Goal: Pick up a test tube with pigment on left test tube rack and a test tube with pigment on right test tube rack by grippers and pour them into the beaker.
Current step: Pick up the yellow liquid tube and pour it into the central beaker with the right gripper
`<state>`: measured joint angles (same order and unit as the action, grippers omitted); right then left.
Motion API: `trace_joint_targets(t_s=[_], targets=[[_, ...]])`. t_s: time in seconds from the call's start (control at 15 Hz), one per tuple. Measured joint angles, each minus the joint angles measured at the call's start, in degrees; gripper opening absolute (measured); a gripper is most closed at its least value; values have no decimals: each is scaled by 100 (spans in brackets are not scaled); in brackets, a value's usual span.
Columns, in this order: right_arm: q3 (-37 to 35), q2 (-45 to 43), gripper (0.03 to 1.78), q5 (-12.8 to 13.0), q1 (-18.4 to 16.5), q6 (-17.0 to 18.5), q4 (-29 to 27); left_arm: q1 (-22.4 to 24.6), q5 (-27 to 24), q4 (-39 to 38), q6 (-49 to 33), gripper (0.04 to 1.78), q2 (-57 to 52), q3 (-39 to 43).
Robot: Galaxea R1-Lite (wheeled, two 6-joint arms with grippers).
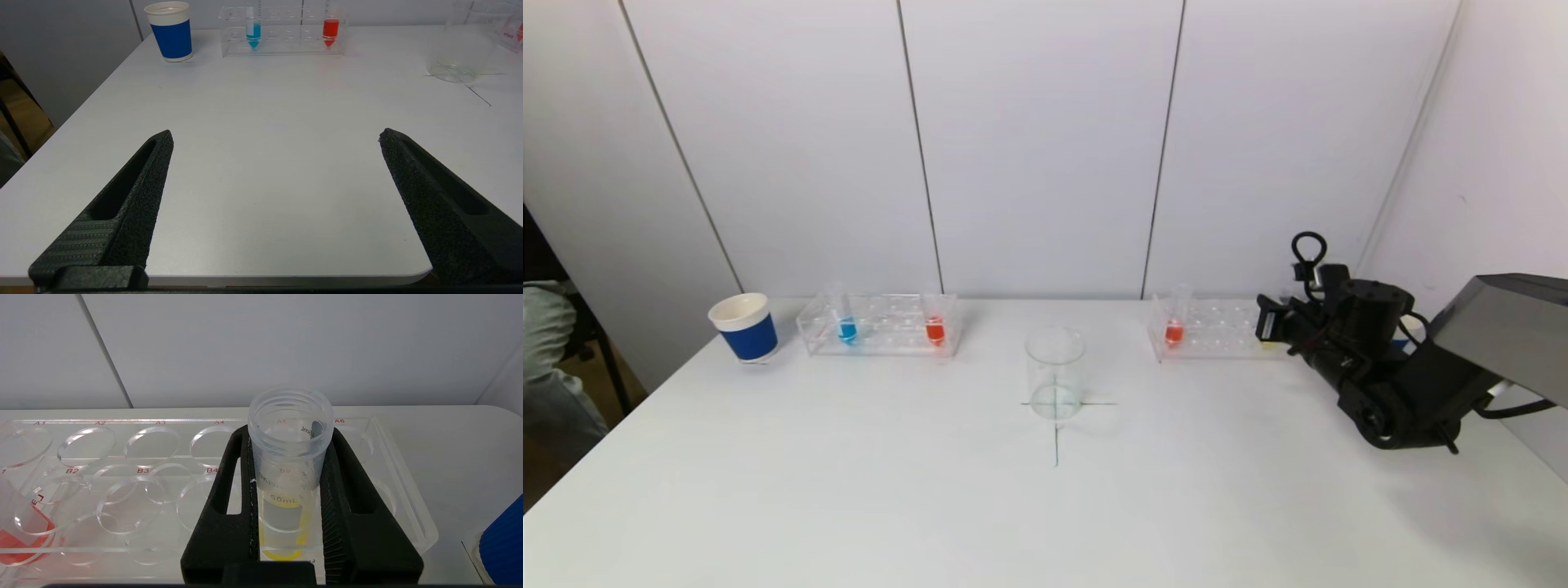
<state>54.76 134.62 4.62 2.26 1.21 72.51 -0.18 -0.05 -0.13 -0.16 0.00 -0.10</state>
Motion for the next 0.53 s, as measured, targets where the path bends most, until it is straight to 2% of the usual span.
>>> trace_joint_targets(t_s=[0.53], targets=[[-11,-41,48,6,2,-2,1,0,0,2,2,176,0,0]])
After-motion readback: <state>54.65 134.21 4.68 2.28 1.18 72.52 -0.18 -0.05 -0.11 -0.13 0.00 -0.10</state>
